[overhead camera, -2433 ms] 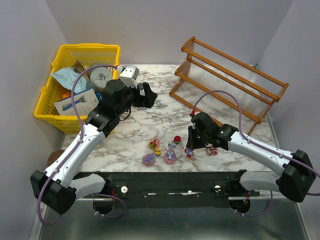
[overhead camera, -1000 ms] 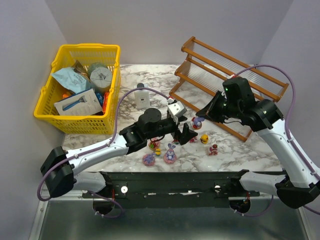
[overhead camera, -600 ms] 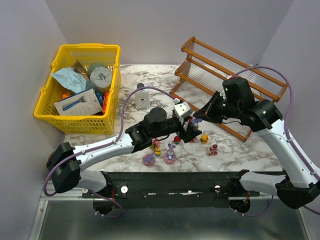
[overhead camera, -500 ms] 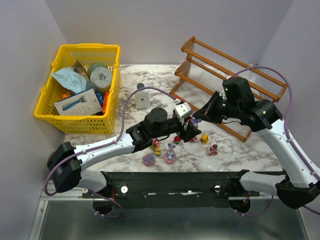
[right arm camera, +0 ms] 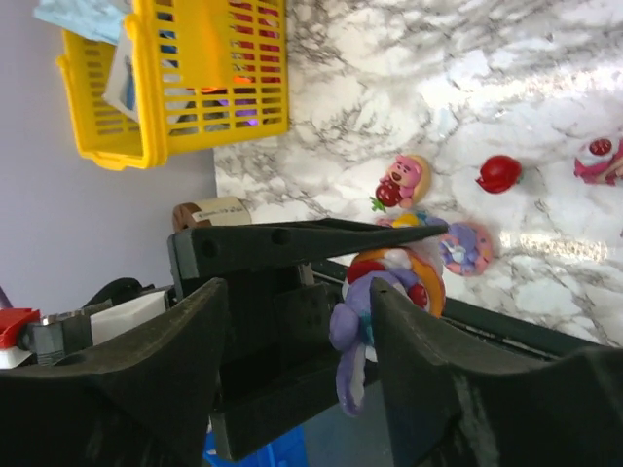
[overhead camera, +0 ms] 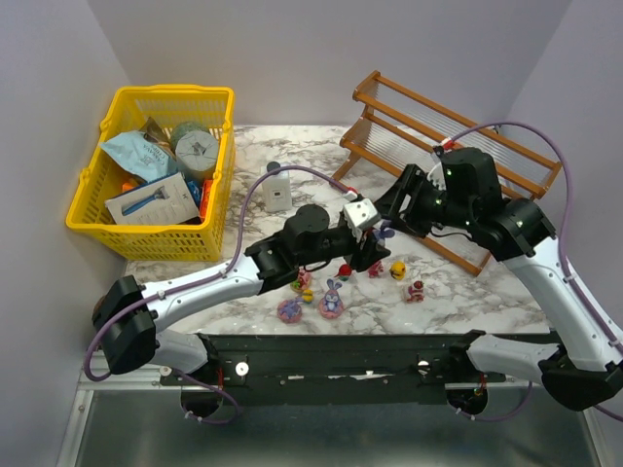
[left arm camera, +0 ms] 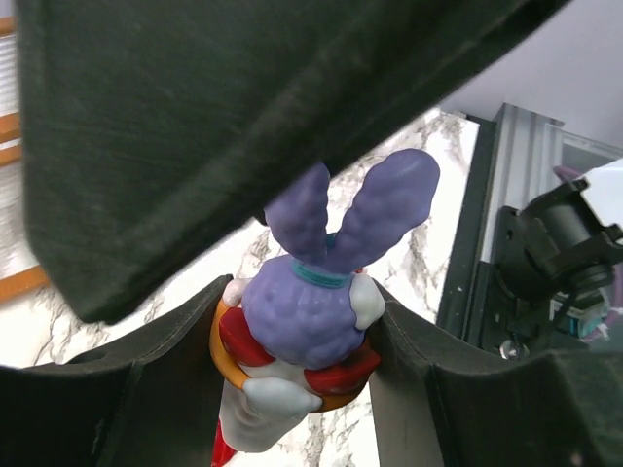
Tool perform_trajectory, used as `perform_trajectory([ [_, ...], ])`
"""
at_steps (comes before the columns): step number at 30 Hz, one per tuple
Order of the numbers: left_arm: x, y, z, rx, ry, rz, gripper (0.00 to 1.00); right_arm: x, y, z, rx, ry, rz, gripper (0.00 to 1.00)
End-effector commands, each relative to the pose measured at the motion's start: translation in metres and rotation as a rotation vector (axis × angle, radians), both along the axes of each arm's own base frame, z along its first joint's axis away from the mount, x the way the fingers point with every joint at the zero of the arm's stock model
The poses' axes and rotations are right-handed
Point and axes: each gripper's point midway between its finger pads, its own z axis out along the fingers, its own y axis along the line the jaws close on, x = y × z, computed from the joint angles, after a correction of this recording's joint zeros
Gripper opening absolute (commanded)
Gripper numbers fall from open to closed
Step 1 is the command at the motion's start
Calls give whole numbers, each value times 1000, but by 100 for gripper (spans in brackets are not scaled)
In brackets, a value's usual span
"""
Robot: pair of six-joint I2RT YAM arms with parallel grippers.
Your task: Place and organize the plastic toys onto the shelf
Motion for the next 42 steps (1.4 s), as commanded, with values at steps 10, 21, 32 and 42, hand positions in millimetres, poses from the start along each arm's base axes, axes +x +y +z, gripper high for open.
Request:
perform_trajectory([
  [10,-65,18,97,-115,-32,-334,0,-3,-23,96,-107,-764,197,90],
  [21,-79,46,147,-228,0,-559,0,-32,6,131,-25,-1029,469,87],
  [32,-83,54,159,-233,31,-645,0,-55,35,140,125,-1070,690,85],
  [42,-62,49,158,-232,19,-553,0,-63,44,128,194,-977,761,62],
])
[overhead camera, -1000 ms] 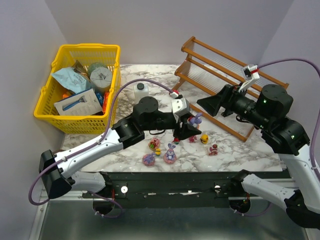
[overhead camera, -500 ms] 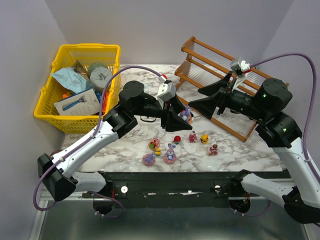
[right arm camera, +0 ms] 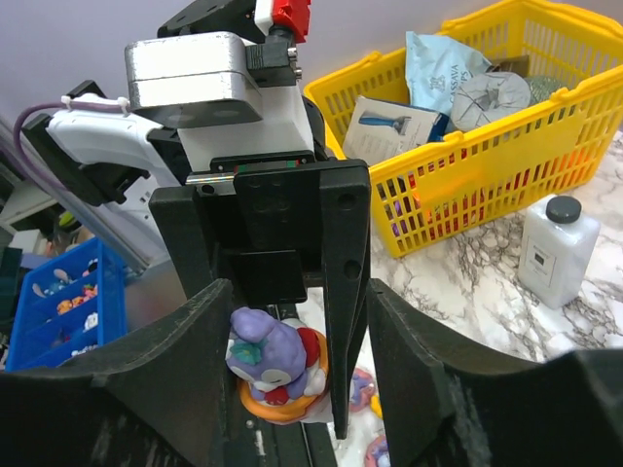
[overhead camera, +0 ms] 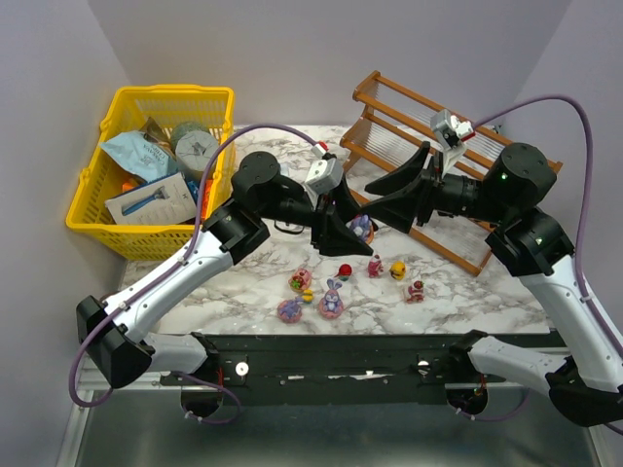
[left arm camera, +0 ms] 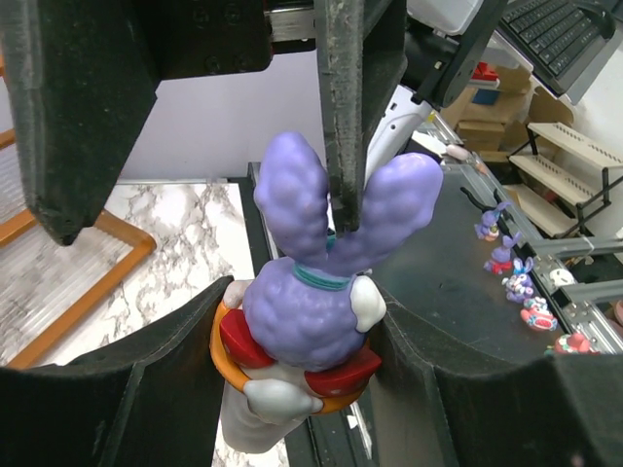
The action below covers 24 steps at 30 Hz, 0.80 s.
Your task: Place and organize the plastic toys onto the shelf
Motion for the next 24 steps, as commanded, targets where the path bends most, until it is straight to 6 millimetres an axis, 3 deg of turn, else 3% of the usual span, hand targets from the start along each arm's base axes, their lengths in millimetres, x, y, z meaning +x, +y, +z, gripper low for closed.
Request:
perform_trajectory([
  [1,10,-2,20,-48,-62,56,0,-13,3,-3,2,40,73,58],
  [3,15,-3,19,-43,-61,81,0,-15,4,-5,1,50,83,52],
  [6,18,-4,19,-41,-71,92,0,-14,5,-5,5,59,90,35],
  [7,19,-5,17,-37,-69,95,0,-14,5,-5,6,63,92,24],
  [10,22,-6,18,-36,-70,107,0,-13,7,-5,4,72,92,6],
  [12,24,-7,18,-35,-72,115,3,-11,6,-5,7,75,79,1],
  [14,27,-8,16,-29,-70,129,13,-7,5,-5,12,83,48,1],
  [15,28,-8,17,-31,-75,134,23,-4,4,-5,14,88,32,1],
  [21,39,-8,12,-14,-79,184,41,14,-2,-4,36,123,-100,1],
  [24,46,-8,10,-6,-80,223,74,22,-6,-3,47,136,-162,1],
])
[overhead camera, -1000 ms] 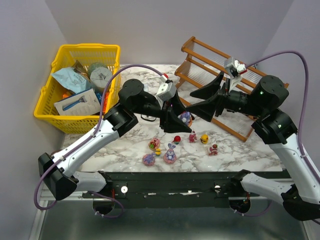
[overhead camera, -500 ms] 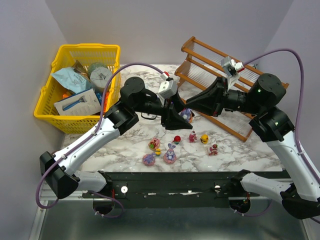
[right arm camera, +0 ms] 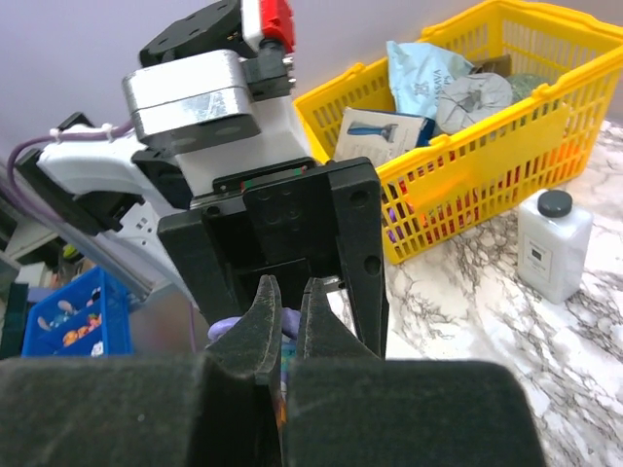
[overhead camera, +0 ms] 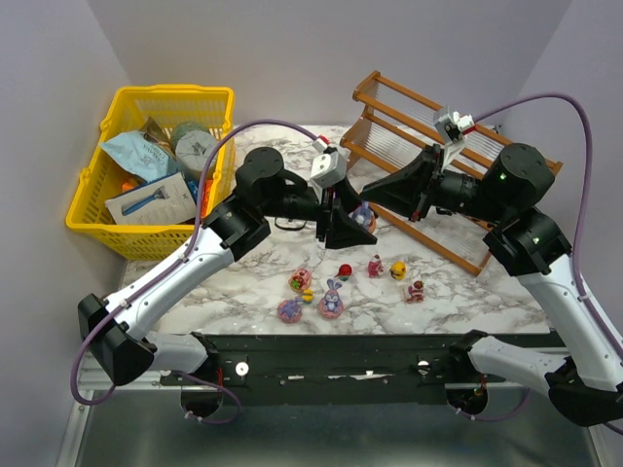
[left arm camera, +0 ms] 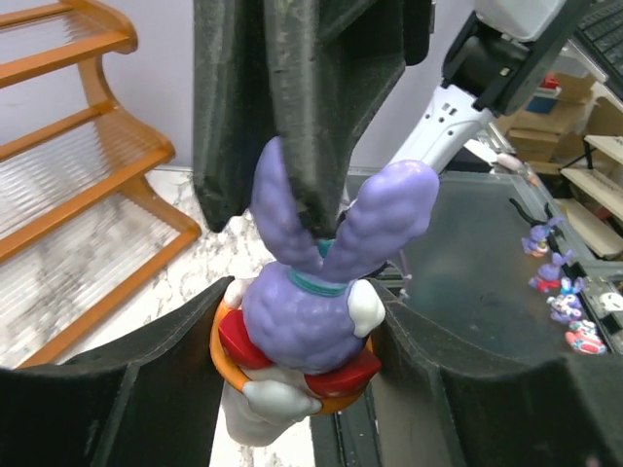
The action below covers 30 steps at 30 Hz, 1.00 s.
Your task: Place and organize the plastic toys onto the shelf
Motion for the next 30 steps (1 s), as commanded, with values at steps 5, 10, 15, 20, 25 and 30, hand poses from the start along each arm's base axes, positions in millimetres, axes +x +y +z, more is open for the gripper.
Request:
perform_trajectory([
  [5,32,3,12,-14,-99,172,99,33,-20,-9,20,101,-268,1],
  [10,39,13,4,19,-122,241,99,53,-36,-21,14,132,-420,1],
  [15,69,27,-13,85,-128,431,99,72,-59,-35,-14,109,-585,1],
  [20,87,47,-13,84,-143,585,99,89,-104,-51,-132,-73,-808,1],
  [25,92,50,-23,106,-127,613,99,107,-150,-67,-254,-283,-1049,1],
  [30,91,48,-27,111,-108,603,99,122,-184,-90,-443,-353,-1233,1],
])
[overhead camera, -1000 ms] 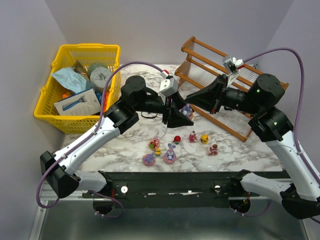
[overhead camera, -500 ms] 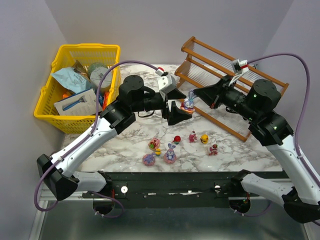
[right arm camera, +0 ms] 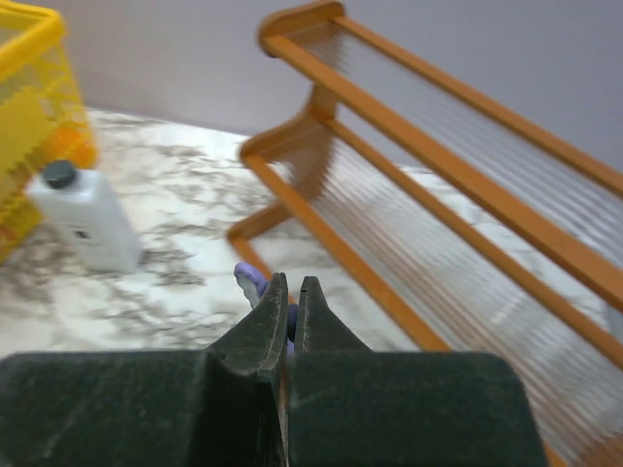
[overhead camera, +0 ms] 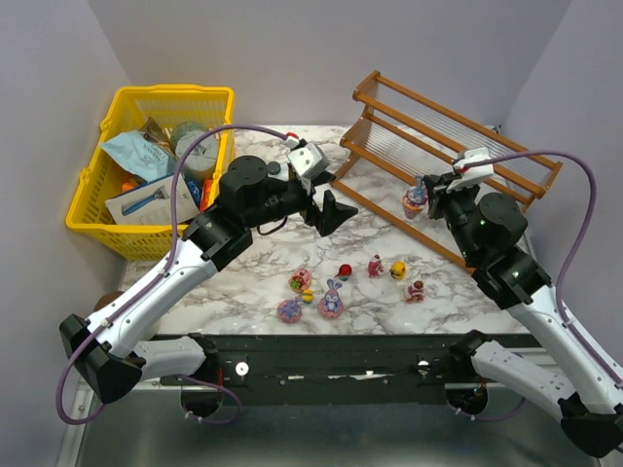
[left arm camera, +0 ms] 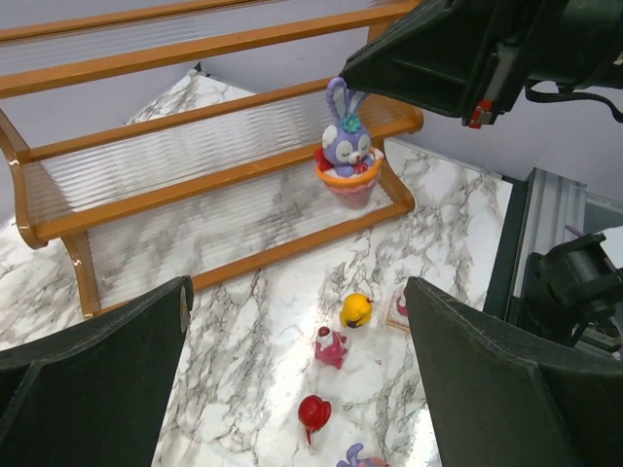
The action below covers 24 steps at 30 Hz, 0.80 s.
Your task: Place and organize the plastic toys onto the shelf
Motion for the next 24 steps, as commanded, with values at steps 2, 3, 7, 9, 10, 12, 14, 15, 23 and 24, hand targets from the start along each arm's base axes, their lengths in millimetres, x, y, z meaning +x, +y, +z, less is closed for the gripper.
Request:
perform_trajectory([
  [2,5,3,-9,11,14,32,99,19,-53,6,-209,-158,-287,1],
  [3,5,3,-9,10,14,29,99,20,-54,5,-218,-171,-274,1],
  [7,5,1,-12,9,17,25,99,22,-76,-10,-216,-172,-293,1],
  [9,5,0,-12,8,16,19,99,25,-85,-20,-235,-164,-285,1],
  [10,5,0,-13,7,17,19,99,25,-87,-19,-237,-172,-280,1],
  [12,6,0,-14,7,17,19,99,24,-93,-18,-246,-201,-255,1],
  [14,6,-1,-16,9,19,19,99,25,-100,-18,-268,-243,-261,1],
  [15,6,-2,-17,11,22,16,99,23,-97,-15,-275,-269,-235,1],
  [23,8,-3,-27,26,39,13,99,39,-61,-16,-280,-302,-14,1],
  [24,7,-4,-27,27,42,10,99,41,-54,-14,-281,-315,16,1],
])
